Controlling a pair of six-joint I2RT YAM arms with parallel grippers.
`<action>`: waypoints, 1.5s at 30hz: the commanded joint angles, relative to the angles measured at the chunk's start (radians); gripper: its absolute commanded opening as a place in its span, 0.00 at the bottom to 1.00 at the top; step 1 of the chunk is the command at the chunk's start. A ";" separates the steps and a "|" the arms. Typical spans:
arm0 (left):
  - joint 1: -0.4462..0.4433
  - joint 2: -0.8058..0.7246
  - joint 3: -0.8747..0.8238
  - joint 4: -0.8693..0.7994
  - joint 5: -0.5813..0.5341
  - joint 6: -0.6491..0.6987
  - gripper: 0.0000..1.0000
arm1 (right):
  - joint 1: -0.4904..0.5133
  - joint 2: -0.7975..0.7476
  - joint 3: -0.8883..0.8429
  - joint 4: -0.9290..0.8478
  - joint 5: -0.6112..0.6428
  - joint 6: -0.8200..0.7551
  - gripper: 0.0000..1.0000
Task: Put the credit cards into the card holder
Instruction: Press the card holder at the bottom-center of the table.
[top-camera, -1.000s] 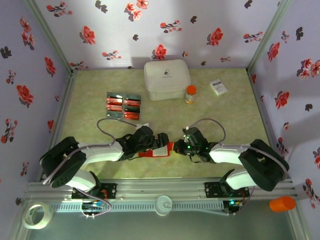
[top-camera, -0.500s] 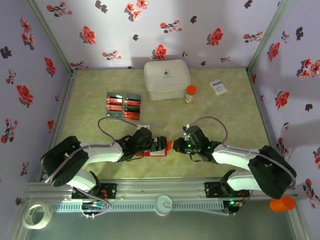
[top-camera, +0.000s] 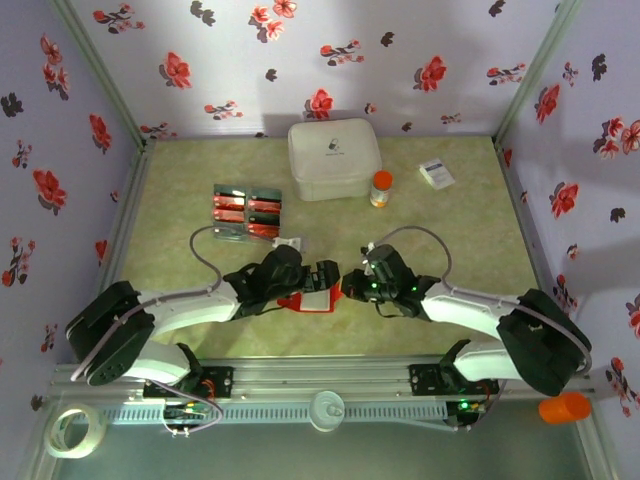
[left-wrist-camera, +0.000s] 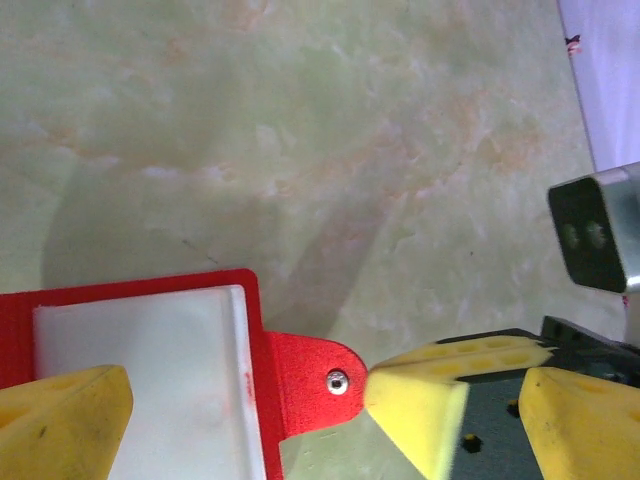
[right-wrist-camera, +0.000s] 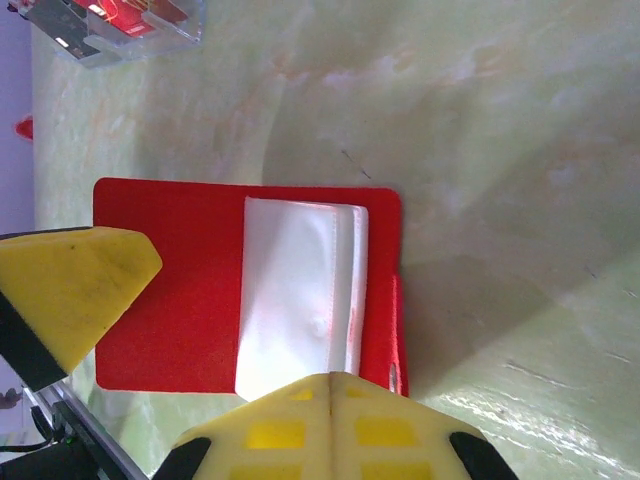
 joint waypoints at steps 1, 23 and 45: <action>0.016 -0.014 0.010 -0.041 0.003 0.008 1.00 | 0.011 0.032 0.028 -0.002 0.006 -0.025 0.00; 0.080 0.035 -0.161 0.001 0.002 0.036 1.00 | 0.014 0.149 -0.010 0.040 0.061 -0.047 0.00; -0.021 0.142 -0.200 0.151 -0.013 -0.026 1.00 | 0.015 0.011 -0.016 -0.045 0.067 -0.046 0.00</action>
